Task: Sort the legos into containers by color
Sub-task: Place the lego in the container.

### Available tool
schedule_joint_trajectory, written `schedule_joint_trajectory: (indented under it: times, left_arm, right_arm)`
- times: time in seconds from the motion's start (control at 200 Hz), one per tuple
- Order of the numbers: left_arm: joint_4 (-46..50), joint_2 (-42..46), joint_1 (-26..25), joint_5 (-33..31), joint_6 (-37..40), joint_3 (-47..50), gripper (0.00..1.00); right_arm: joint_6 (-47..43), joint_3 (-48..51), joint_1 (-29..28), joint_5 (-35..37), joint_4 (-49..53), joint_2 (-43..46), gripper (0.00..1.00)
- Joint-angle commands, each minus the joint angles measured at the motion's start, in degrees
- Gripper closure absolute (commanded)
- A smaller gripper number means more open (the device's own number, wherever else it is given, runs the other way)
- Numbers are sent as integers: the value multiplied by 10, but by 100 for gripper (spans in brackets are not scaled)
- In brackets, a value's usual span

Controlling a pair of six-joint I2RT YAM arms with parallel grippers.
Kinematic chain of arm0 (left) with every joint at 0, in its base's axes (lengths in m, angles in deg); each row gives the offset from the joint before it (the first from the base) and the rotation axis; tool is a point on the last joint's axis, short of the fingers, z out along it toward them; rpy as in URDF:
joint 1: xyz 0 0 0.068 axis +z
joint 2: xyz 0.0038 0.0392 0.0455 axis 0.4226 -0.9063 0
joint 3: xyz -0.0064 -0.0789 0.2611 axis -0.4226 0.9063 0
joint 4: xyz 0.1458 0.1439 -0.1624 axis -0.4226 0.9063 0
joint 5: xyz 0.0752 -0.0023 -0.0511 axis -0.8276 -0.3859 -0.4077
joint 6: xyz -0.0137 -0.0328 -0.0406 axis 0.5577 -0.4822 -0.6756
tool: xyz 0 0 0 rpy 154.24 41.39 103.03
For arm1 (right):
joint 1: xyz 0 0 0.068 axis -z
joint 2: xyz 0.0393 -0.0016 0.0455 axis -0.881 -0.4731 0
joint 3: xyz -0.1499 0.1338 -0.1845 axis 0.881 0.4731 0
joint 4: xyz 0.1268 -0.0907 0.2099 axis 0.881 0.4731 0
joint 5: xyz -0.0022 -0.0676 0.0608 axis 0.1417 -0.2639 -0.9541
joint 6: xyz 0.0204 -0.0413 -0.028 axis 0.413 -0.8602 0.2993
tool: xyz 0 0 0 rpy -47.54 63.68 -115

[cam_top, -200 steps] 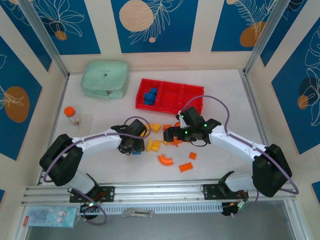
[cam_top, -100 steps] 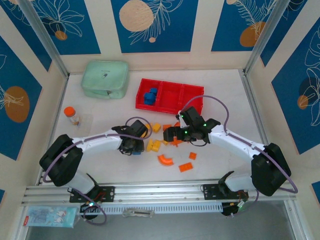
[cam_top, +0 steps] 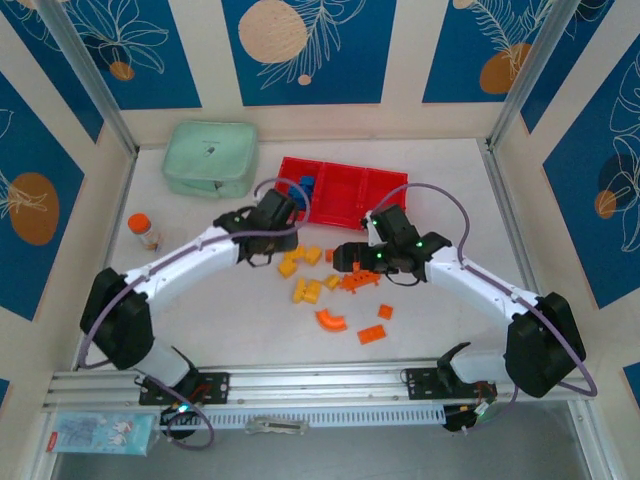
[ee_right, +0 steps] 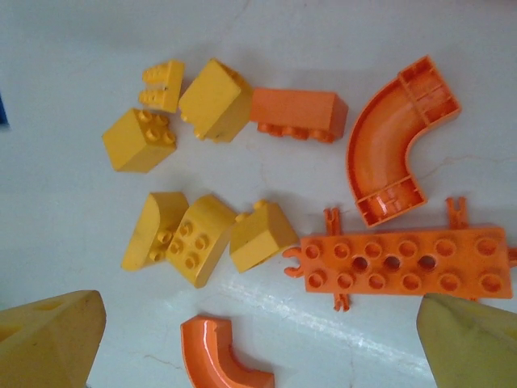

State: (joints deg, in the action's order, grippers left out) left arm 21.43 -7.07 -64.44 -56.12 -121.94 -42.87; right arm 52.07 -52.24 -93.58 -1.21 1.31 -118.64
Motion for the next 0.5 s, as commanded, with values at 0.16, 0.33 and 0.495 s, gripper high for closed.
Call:
schedule_joint_trajectory:
  times: [0.16, 0.33, 0.495]
  left_arm:
    - [-50, -179, 64, -7, 83, -187, 63]
    - [-55, -307, 83, -16, 102, -320, 63]
    - [-60, -405, 102, -31, 120, -444, 63]
  right_arm:
    - [-16, -30, 35, -2, -4, -5, 1]
    - [-22, -44, 46, -1, 4, -12, 1]
    - [-25, -56, 48, -2, 10, -15, 1]
